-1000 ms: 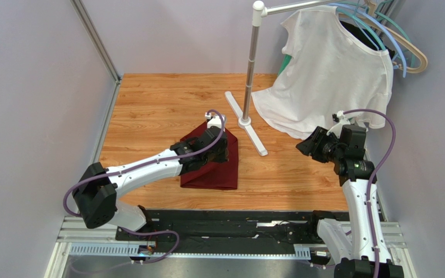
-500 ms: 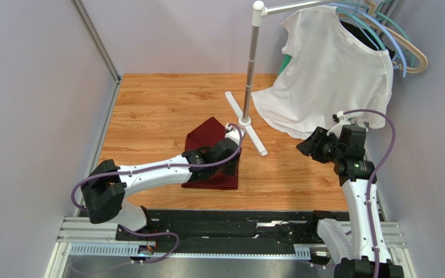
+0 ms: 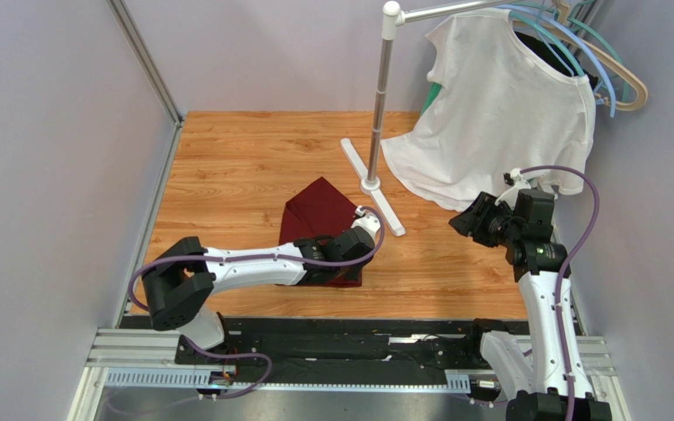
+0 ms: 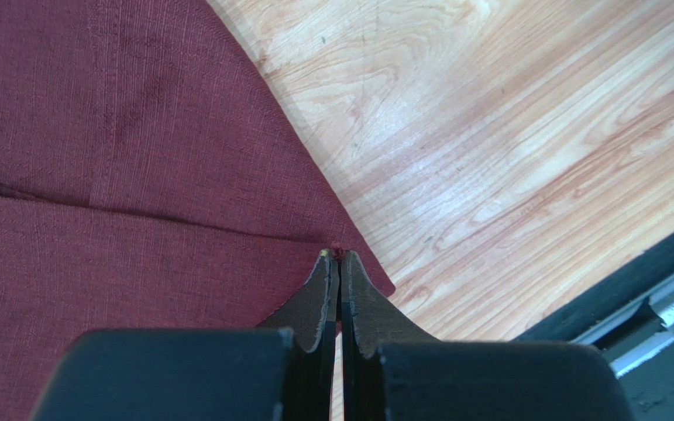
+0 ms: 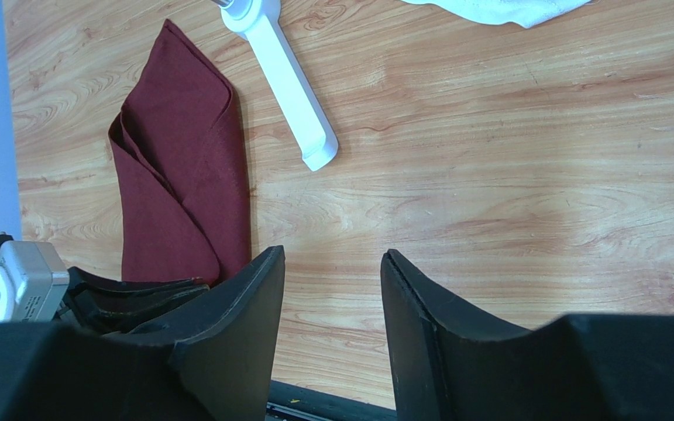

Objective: Fold the napkin, place the utensils inside, and roll it up
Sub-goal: Fold the napkin at the center of the board.

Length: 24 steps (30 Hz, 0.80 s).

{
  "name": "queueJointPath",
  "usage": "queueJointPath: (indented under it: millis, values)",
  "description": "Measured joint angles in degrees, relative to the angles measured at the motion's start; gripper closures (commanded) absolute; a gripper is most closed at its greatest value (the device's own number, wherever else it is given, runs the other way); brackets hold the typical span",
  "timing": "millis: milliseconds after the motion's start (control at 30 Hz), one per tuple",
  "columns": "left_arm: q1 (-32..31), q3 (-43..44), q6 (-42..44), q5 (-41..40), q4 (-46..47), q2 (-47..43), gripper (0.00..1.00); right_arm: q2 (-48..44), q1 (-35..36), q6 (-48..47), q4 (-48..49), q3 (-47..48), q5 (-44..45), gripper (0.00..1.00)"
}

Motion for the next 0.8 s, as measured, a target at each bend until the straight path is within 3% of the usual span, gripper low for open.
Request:
queueJointPath:
  millis: [300, 367, 400, 467, 533, 633, 800]
  values:
    - [-1.1, 0.0, 0.1, -0.9, 0.3, 2.0, 0.99, 0.0, 0.0, 0.0, 0.0, 0.0, 0.1, 0.52]
    - [-1.5, 0.1, 0.3, -1.0, 0.3, 2.8, 0.85, 0.0, 0.0, 0.0, 0.0, 0.0, 0.1, 0.52]
    - [-1.8, 0.2, 0.6, -1.2, 0.2, 3.2, 0.70, 0.0, 0.0, 0.0, 0.0, 0.0, 0.1, 0.52]
    - [-2.3, 0.6, 1.1, -1.6, -0.6, 3.7, 0.57, 0.0, 0.0, 0.0, 0.0, 0.0, 0.1, 0.52]
    - [-2.6, 1.3, 1.3, -2.1, -1.7, 3.7, 0.35, 0.0, 0.0, 0.0, 0.0, 0.0, 0.1, 0.52]
    - [-2.8, 2.4, 1.6, -3.0, -2.3, 3.3, 0.13, 0.0, 0.0, 0.0, 0.0, 0.0, 0.1, 0.51]
    - [-2.8, 4.7, 2.2, -4.6, -5.1, -1.4, 0.11, 0.0, 0.0, 0.4, 0.1, -0.1, 0.0, 0.51]
